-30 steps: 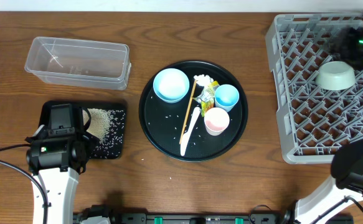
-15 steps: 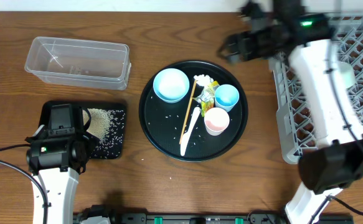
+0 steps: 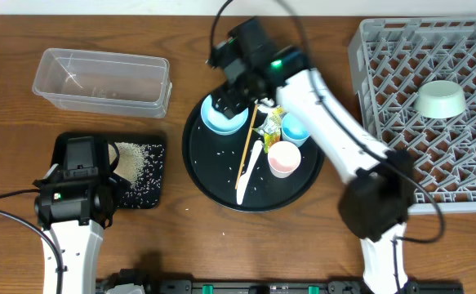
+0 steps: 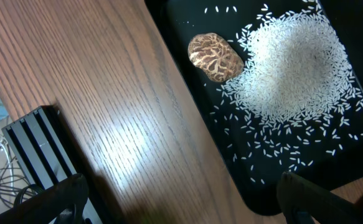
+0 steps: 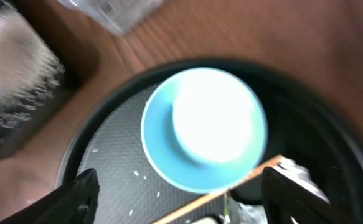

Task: Sort waste into correct bins and load items into the dishwasher rack
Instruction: 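Move the right gripper back over the round tray to the blue bowl, then grasp the blue bowl rim with the right gripper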

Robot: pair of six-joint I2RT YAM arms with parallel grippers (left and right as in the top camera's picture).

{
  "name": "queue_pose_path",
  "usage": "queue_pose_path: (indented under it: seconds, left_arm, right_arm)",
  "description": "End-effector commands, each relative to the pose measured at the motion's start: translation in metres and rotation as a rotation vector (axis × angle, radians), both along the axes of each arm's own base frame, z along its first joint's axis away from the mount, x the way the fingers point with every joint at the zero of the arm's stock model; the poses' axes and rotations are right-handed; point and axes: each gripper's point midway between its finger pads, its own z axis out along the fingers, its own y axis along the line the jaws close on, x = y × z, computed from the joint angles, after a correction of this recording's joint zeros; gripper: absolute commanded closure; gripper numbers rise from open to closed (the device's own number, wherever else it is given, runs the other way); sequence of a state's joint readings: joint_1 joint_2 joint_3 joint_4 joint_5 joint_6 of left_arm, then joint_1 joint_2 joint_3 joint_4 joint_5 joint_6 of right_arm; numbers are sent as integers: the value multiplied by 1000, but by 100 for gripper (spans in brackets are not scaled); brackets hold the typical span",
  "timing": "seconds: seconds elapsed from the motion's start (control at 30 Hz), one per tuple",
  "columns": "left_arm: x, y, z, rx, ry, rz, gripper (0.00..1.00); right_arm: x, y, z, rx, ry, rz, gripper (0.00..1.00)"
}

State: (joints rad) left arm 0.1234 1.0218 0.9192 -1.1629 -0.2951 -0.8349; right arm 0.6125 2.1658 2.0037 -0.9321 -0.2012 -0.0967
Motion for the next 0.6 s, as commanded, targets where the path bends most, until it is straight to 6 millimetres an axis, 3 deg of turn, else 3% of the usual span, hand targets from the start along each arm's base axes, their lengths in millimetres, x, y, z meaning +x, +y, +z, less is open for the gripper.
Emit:
queue_pose_path:
  seconds: [0.0,0.3,0.57]
  left_arm:
    - [1,4,6,21,-13,14,2]
    - [1,4,6,21,-13,14,2]
    - [1,4,6,21,-13,14,2]
  right_arm:
    - [-1,10,-23,-70,-19,24,28]
    - [-11,26,-77,-167,2,80,36]
    - [-16,27,-99,-195,35,95,44]
